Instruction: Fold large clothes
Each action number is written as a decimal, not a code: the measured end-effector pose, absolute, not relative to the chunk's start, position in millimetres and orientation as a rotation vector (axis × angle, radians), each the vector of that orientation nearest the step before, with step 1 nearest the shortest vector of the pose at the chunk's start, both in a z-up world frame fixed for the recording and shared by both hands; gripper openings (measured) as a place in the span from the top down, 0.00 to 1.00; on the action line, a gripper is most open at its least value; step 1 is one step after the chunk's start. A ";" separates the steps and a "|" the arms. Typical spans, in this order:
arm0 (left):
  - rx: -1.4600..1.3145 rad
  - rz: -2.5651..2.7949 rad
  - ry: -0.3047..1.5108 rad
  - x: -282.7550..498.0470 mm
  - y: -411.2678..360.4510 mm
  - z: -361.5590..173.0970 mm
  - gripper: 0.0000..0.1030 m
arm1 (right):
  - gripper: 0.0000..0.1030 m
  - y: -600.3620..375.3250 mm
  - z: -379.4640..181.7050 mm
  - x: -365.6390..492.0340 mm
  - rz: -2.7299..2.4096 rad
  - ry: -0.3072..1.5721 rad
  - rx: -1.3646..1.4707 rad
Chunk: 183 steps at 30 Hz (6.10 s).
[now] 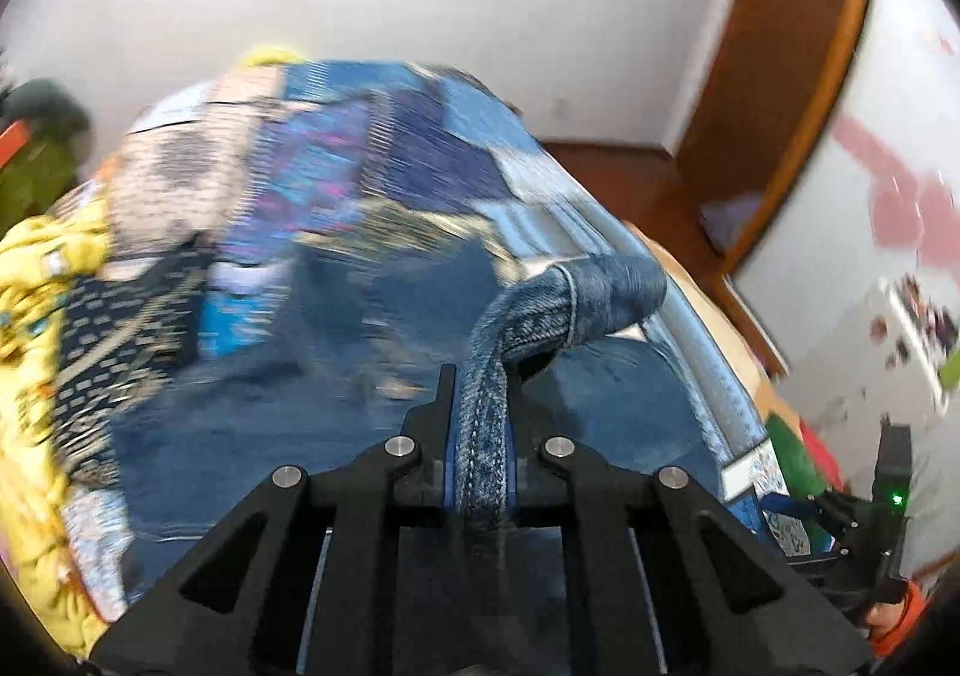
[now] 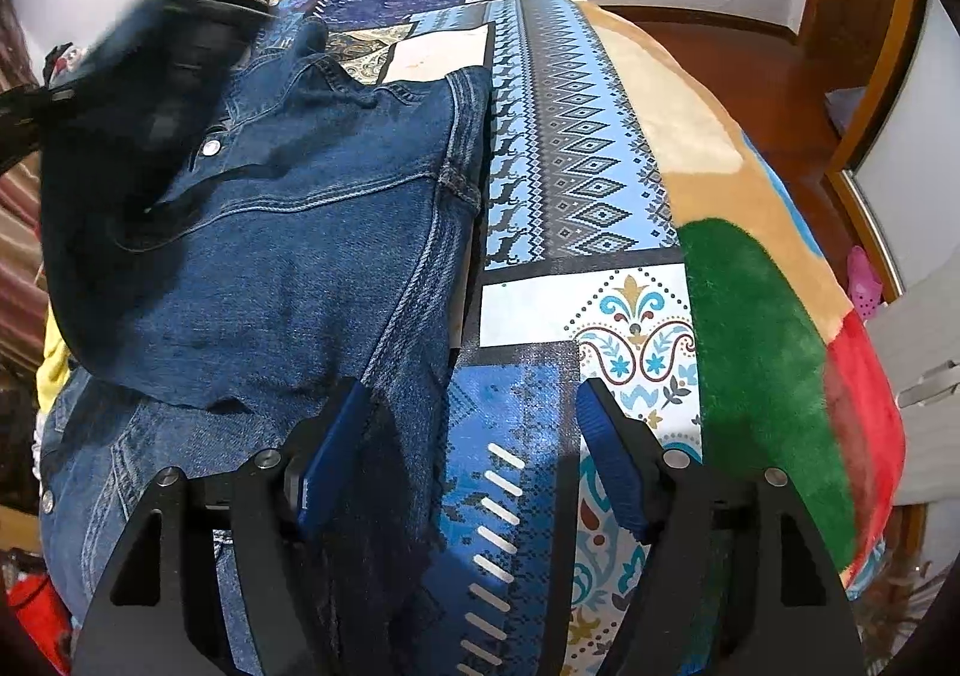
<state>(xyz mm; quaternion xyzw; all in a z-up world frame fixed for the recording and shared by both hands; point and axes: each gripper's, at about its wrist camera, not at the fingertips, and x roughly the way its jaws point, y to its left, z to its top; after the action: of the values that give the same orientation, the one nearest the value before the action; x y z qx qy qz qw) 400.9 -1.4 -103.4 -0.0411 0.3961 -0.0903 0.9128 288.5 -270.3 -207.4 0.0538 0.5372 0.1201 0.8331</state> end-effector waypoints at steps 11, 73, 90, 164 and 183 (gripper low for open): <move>-0.188 -0.019 0.859 332.7 112.5 -148.5 0.88 | 0.33 -245.0 -191.8 287.5 0.261 1.148 0.000; -0.264 0.042 1.089 447.2 251.5 -245.4 0.89 | 0.74 -234.3 -210.6 428.3 0.320 1.168 0.306; -0.252 0.145 0.855 449.6 261.3 -141.2 0.91 | 0.87 -181.2 -112.9 466.0 0.391 0.892 0.096; -0.678 0.038 1.145 142.3 202.0 -239.5 0.40 | 0.34 -243.3 -182.0 186.0 0.358 1.064 0.329; -0.600 0.002 0.921 163.3 199.6 -163.2 0.90 | 0.89 -220.0 -144.5 201.5 0.473 0.929 0.259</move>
<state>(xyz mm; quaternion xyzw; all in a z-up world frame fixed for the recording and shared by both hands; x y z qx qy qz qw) 163.3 199.6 -163.2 -0.2849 0.4377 0.0010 0.8528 201.5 -220.0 -144.5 0.1235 0.4426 0.2251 0.8592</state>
